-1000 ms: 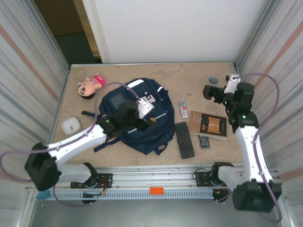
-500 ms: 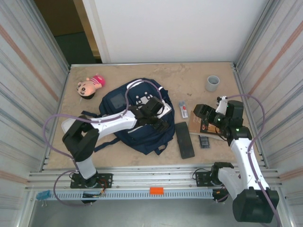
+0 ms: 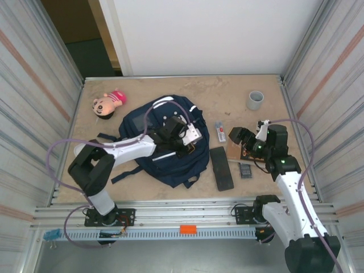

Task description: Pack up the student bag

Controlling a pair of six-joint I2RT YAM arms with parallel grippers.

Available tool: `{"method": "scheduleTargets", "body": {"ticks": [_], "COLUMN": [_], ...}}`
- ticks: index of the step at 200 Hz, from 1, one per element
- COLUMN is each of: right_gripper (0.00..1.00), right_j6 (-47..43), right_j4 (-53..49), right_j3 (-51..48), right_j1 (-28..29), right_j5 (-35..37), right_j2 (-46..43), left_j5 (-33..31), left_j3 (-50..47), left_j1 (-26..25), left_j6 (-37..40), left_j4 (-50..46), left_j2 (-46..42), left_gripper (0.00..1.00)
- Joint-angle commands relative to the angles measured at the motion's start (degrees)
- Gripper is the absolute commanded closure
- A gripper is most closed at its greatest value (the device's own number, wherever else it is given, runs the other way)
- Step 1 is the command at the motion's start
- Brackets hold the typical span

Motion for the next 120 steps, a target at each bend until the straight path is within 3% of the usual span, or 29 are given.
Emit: {"method": "scheduleTargets", "body": {"ticks": [1, 35, 72, 95, 120], "right_gripper": [0.01, 0.00, 0.08, 0.08, 0.11], "right_j6": [5.52, 8.64, 5.58, 1.35, 0.02], "right_j4": [0.50, 5.75, 14.95, 16.70, 16.83], "right_j3": [1.36, 1.65, 0.78, 1.18, 3.84], "right_j1": [3.26, 6.97, 8.29, 8.70, 9.53], "right_j5": [1.04, -0.04, -2.89, -0.61, -4.35], "right_j2": [2.65, 7.97, 10.79, 10.35, 11.24], "left_j5": [15.12, 25.21, 36.27, 38.28, 41.65], "left_j3": [-2.64, -1.25, 4.57, 8.06, 9.71], "left_j1": [1.32, 7.40, 13.02, 15.52, 18.73], "left_j6": [6.47, 11.57, 16.87, 19.02, 17.69], "left_j4": [0.76, -4.57, -12.38, -16.80, -16.29], "left_j2": [-6.10, -11.84, -15.66, -16.58, -17.97], "left_gripper": [1.00, 1.00, 1.00, 1.00, 1.00]}}
